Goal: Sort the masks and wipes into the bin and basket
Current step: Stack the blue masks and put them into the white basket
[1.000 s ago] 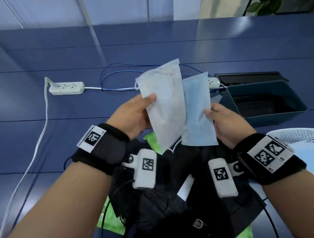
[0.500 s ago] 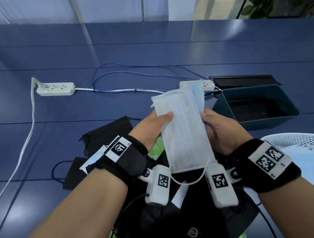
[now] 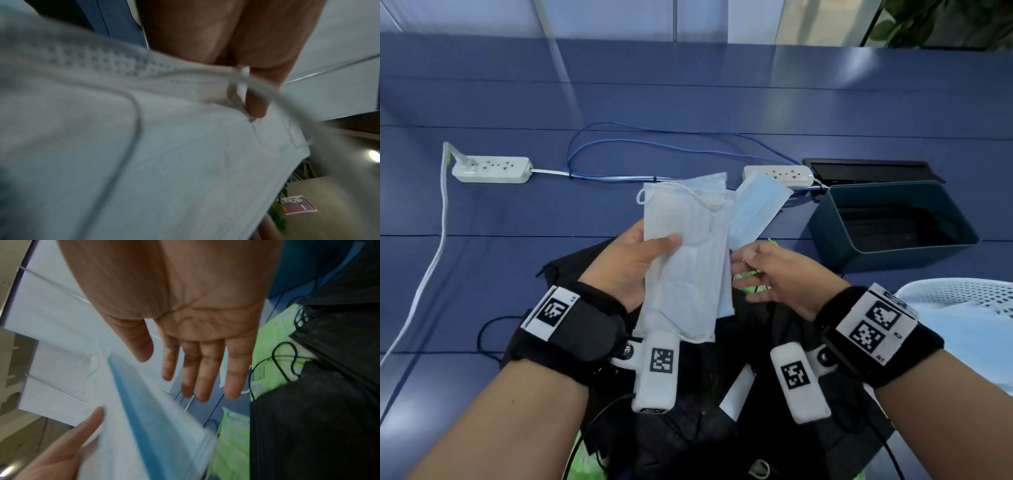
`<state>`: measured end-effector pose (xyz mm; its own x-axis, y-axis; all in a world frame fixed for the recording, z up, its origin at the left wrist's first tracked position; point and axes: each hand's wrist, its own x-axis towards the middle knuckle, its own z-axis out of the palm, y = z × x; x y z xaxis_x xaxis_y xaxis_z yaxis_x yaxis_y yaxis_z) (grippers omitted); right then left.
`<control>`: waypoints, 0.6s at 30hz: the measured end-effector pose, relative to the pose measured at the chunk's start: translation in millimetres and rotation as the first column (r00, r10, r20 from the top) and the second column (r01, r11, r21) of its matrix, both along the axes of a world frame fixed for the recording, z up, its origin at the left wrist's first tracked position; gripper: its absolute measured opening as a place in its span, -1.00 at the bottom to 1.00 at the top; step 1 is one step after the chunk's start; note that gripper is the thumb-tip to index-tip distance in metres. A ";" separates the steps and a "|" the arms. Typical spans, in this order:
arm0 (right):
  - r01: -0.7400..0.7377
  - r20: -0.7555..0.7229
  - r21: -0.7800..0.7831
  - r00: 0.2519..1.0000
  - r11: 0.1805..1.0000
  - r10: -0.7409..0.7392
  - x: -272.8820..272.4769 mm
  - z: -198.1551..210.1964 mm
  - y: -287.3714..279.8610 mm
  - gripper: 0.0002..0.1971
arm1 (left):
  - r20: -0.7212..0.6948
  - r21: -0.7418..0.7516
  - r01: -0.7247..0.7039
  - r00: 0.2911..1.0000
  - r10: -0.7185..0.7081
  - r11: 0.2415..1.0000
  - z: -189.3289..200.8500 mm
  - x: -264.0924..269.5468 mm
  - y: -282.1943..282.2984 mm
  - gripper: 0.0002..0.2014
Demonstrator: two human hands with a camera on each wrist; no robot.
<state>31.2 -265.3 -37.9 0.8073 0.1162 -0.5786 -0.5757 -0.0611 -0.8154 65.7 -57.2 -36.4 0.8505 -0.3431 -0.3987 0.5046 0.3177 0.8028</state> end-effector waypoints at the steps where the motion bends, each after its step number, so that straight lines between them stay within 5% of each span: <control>1: 0.049 -0.005 -0.045 0.999 0.998 -0.049 9.0 -3.1 -4.8 -0.89 | 0.040 0.000 -0.056 0.998 0.056 0.998 1.4 1.9 5.0 -0.42; 5: 0.239 -0.123 -0.093 0.961 0.967 -0.249 55.2 -24.7 -30.3 -0.90 | 0.094 -0.040 -0.194 0.976 0.197 0.980 2.8 9.6 25.4 -0.24; 9: 0.322 -0.140 -0.334 0.913 0.886 -0.384 110.0 -48.8 -50.5 -0.81 | 0.003 0.005 -0.115 0.993 0.115 0.993 -1.5 20.3 40.3 -0.35; 18: 0.166 -0.214 -0.526 0.924 0.834 -0.318 167.0 -89.6 -64.9 -0.66 | -0.068 -0.025 -0.170 0.983 0.168 0.985 -10.3 39.4 38.5 -0.64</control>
